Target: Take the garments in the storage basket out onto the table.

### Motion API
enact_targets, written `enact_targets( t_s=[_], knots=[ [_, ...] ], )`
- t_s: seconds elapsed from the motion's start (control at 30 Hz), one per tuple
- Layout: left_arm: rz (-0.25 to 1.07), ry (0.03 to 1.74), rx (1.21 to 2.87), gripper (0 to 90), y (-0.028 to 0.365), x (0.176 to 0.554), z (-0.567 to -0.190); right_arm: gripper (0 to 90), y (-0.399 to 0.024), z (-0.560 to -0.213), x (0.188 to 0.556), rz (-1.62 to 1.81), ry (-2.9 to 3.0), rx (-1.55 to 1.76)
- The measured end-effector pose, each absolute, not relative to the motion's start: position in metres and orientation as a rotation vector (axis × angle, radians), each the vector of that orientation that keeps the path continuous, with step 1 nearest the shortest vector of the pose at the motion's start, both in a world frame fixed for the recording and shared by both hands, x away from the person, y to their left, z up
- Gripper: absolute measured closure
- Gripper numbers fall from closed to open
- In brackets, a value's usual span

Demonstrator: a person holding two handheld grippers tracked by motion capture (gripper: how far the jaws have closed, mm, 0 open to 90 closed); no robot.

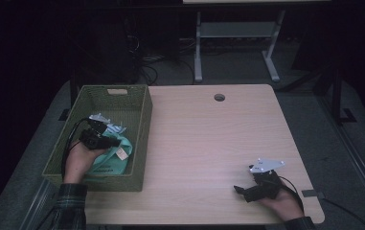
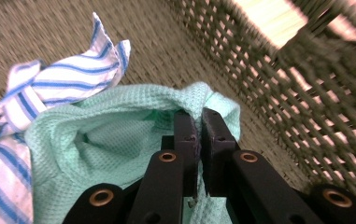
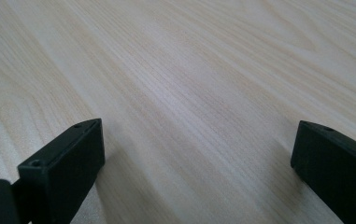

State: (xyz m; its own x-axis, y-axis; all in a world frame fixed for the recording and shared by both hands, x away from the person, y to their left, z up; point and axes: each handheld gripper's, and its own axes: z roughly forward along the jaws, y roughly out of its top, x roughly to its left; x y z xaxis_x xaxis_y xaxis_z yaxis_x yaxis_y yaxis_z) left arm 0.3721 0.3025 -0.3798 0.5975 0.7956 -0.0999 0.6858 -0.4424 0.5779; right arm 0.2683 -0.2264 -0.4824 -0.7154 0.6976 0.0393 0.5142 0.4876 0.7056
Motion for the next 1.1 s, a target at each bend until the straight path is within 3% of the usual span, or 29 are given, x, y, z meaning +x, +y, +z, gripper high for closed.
enact_targets(
  t_s=[0.57,1.1],
  knots=[
    [0.364,1.108,2.058,85.6,0.316,0.355,-0.342,2.5,-0.226,-0.482,0.268,1.050,2.482,1.033],
    [0.390,1.042,1.928,85.7,0.324,0.346,-0.317,2.6,-0.227,-0.482,0.268,1.050,2.482,1.033]
  ],
)
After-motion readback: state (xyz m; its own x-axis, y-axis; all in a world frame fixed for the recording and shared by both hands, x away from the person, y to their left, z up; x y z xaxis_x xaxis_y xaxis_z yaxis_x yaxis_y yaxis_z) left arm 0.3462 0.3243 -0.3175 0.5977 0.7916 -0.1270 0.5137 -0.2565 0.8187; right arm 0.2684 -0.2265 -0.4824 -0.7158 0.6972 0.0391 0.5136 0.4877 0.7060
